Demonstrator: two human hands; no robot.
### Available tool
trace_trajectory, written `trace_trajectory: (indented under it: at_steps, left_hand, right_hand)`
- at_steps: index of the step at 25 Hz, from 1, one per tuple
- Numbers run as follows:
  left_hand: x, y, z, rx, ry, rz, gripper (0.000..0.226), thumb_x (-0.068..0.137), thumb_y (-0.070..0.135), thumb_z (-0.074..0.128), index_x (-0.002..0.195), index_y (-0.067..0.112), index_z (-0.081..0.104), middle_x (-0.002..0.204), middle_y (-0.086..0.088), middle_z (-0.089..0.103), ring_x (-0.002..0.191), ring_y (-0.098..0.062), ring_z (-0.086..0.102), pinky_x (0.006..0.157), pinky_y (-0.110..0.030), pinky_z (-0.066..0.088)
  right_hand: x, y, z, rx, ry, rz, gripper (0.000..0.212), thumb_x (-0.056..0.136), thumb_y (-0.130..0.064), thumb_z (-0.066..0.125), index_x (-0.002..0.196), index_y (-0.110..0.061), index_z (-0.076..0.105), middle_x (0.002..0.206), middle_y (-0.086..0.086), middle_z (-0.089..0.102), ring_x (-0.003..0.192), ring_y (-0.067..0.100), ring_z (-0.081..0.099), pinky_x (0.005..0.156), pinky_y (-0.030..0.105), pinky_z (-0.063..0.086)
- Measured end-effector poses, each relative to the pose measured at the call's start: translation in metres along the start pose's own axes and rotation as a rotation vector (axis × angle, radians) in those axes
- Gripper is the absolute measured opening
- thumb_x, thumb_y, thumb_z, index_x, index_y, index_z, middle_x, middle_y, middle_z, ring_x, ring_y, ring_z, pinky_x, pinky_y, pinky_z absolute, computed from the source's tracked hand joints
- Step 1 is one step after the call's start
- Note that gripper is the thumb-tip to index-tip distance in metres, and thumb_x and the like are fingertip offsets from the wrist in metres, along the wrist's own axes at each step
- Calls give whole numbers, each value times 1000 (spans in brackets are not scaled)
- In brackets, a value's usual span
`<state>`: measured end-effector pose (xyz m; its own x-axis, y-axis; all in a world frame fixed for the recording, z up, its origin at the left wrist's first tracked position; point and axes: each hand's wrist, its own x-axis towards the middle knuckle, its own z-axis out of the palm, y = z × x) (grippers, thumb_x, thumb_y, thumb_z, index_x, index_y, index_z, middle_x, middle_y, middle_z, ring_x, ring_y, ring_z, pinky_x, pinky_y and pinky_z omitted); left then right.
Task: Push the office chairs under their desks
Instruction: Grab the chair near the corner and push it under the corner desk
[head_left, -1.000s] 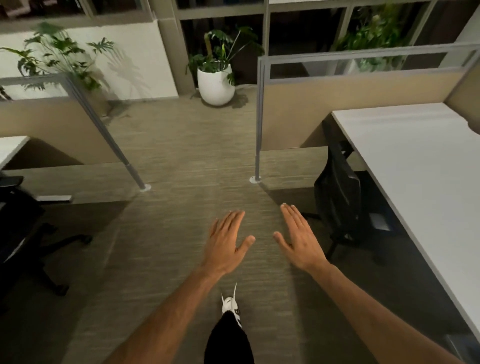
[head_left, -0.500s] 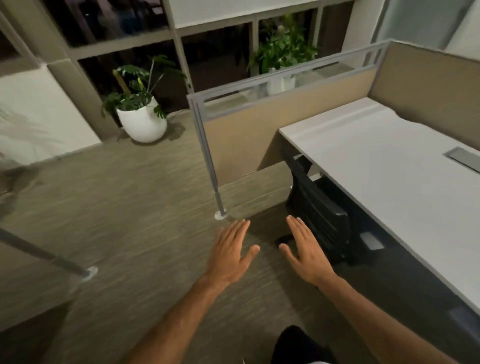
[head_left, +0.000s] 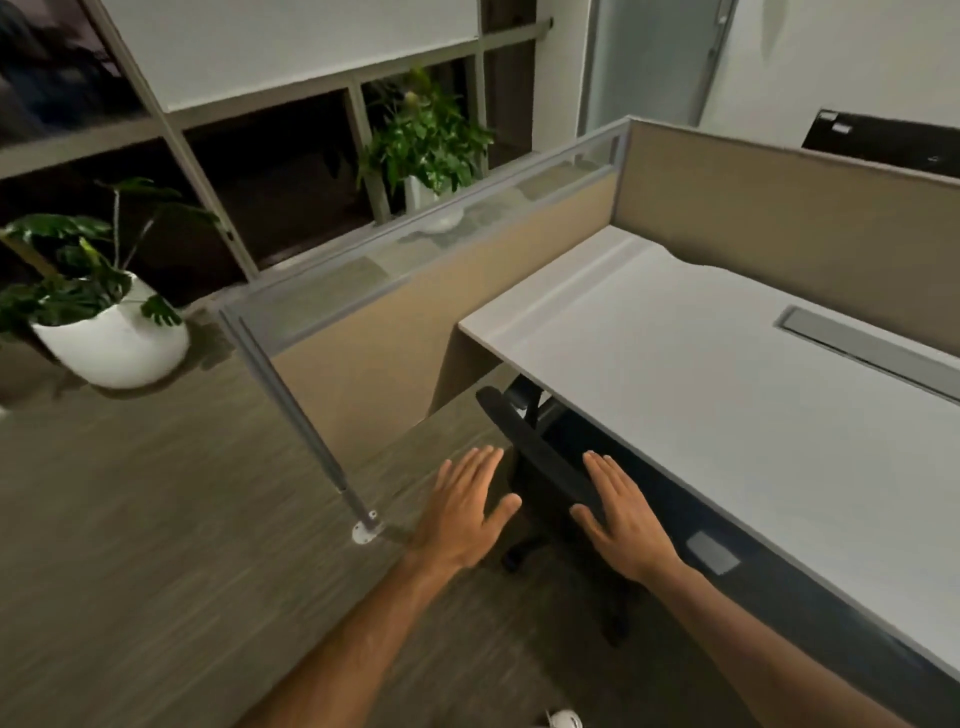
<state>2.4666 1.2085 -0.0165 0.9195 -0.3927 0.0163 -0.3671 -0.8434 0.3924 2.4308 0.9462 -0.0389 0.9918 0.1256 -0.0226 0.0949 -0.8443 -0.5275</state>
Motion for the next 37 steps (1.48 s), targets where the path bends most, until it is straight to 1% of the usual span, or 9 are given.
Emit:
trace_trajectory:
  at_steps: [4,10,15,18,21,24,27,31,37]
  left_hand:
    - [55,-16,10,6,-112,103,72,102,66,23,161,27,15,169,5,14,155,-10,4,126,-43,-2]
    - [143,-47,39,23,-254,346,95,87,83,-2,159,27,24,167,4,24,155,-12,12,126,-43,3]
    - [189,-78,50,138,-393,490,80,96,71,13,159,24,27,166,1,26,155,-15,15,126,-46,7]
    - [204,-89,55,165,-437,511,68,103,61,28,159,23,28,166,-1,27,155,-17,16,126,-48,7]
    - [221,-100,61,188,-484,521,69,102,63,24,159,23,28,167,-2,26,155,-18,15,125,-50,5]
    - [241,-104,73,230,-532,536,65,105,59,27,159,23,28,166,-2,27,155,-19,15,124,-55,3]
    - [240,-114,81,267,-518,548,64,105,59,26,158,24,30,164,-3,32,154,-23,18,122,-59,3]
    - [232,-114,88,293,-464,578,64,103,61,25,153,23,40,153,-6,45,145,-26,33,120,-60,13]
    - [209,-127,89,290,-482,571,83,92,72,10,148,23,46,147,-5,49,139,-26,38,117,-60,18]
  right_hand:
    - [14,17,2,-7,44,154,77,101,-61,36,163,-27,5,171,-6,7,156,11,-4,128,37,6]
    - [16,25,25,-2,169,391,70,103,-62,31,163,-31,13,169,-9,17,157,15,6,127,44,18]
    - [19,10,51,-2,205,571,66,106,-54,38,163,-30,15,169,-8,17,157,17,6,127,39,12]
    - [20,4,65,17,162,656,67,105,-58,32,163,-30,12,171,-7,11,158,17,2,127,43,10]
    - [22,7,77,16,122,725,73,101,-67,19,163,-29,13,171,-3,9,158,20,1,125,43,2]
    - [30,19,89,-61,77,775,88,92,-78,0,162,-27,19,170,0,17,157,25,6,125,47,-3]
    - [38,11,99,-87,102,838,83,93,-71,5,159,-27,29,163,0,33,151,30,20,124,53,3]
    - [47,9,106,-156,102,871,75,96,-66,11,151,-25,41,150,-1,49,140,29,35,119,56,16]
    - [34,-4,134,-112,129,895,61,101,-61,24,144,-25,48,141,-4,54,138,24,37,121,55,13]
